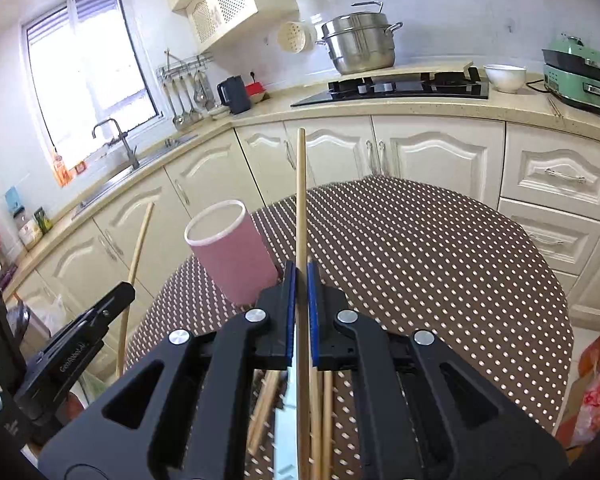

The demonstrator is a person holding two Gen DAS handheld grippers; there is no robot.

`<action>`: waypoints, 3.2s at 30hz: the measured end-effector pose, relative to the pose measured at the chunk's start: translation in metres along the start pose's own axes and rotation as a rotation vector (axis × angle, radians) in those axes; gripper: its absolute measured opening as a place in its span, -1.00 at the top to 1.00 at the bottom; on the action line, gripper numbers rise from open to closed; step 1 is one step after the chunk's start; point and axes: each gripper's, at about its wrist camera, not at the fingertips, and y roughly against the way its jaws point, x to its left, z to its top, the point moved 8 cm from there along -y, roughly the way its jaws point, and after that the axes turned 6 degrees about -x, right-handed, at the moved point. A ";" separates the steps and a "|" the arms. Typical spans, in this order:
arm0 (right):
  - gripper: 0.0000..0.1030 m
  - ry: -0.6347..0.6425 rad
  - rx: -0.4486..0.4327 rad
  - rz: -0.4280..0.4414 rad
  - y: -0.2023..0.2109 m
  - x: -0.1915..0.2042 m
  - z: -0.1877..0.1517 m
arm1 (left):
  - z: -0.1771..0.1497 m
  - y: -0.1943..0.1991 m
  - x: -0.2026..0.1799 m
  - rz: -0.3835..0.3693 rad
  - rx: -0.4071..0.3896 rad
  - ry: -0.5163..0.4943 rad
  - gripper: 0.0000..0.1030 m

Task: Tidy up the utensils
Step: 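Lift the held chopsticks with both tools and carry them above the pink cup, then lower the chopsticks into the pink cup and open both tools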

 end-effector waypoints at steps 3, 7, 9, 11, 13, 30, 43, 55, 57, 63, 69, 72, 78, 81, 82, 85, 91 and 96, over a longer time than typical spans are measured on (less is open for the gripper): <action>0.89 -0.012 -0.038 0.007 -0.005 0.006 0.015 | 0.020 -0.004 -0.003 0.015 -0.059 0.002 0.90; 0.89 -0.027 -0.097 0.065 -0.019 0.019 0.037 | 0.048 -0.014 -0.002 0.049 -0.118 0.027 0.90; 0.89 -0.041 -0.103 0.085 -0.032 0.024 0.047 | 0.060 -0.019 -0.004 0.057 -0.148 0.034 0.90; 0.89 -0.042 -0.128 0.096 -0.042 0.027 0.056 | 0.070 -0.026 -0.005 0.071 -0.164 0.032 0.90; 0.89 -0.051 -0.146 0.111 -0.053 0.030 0.064 | 0.081 -0.036 -0.007 0.074 -0.184 0.041 0.90; 0.89 -0.039 -0.269 0.205 -0.144 0.045 0.106 | 0.135 -0.115 -0.019 0.017 -0.370 0.097 0.89; 0.89 -0.079 -0.281 0.306 -0.179 0.045 0.099 | 0.135 -0.143 -0.005 0.062 -0.474 0.087 0.89; 0.89 -0.087 -0.225 0.327 -0.193 0.041 0.078 | 0.126 -0.139 -0.003 0.104 -0.506 0.024 0.89; 0.89 -0.073 -0.227 0.321 -0.193 0.043 0.076 | 0.128 -0.136 -0.005 0.112 -0.520 0.009 0.89; 0.89 -0.051 -0.205 0.322 -0.195 0.046 0.068 | 0.127 -0.137 -0.004 0.109 -0.494 -0.010 0.89; 0.89 -0.024 -0.181 0.318 -0.191 0.045 0.058 | 0.112 -0.137 0.010 0.123 -0.467 -0.004 0.88; 0.88 0.006 -0.182 0.317 -0.186 0.049 0.053 | 0.105 -0.139 0.017 0.123 -0.443 0.003 0.87; 0.88 0.014 -0.198 0.309 -0.183 0.053 0.054 | 0.103 -0.137 0.019 0.122 -0.454 0.011 0.87; 0.89 0.001 -0.186 0.309 -0.186 0.051 0.056 | 0.111 -0.135 0.014 0.127 -0.492 -0.013 0.89; 0.89 -0.005 -0.186 0.307 -0.187 0.050 0.056 | 0.111 -0.135 0.013 0.124 -0.501 -0.019 0.89; 0.89 0.000 -0.189 0.307 -0.188 0.050 0.058 | 0.113 -0.137 0.010 0.133 -0.518 -0.042 0.89; 0.89 -0.001 -0.174 0.306 -0.190 0.049 0.054 | 0.113 -0.138 0.007 0.069 -0.501 -0.026 0.89; 0.88 -0.002 -0.165 0.309 -0.191 0.049 0.052 | 0.120 -0.131 0.006 0.008 -0.489 0.018 0.89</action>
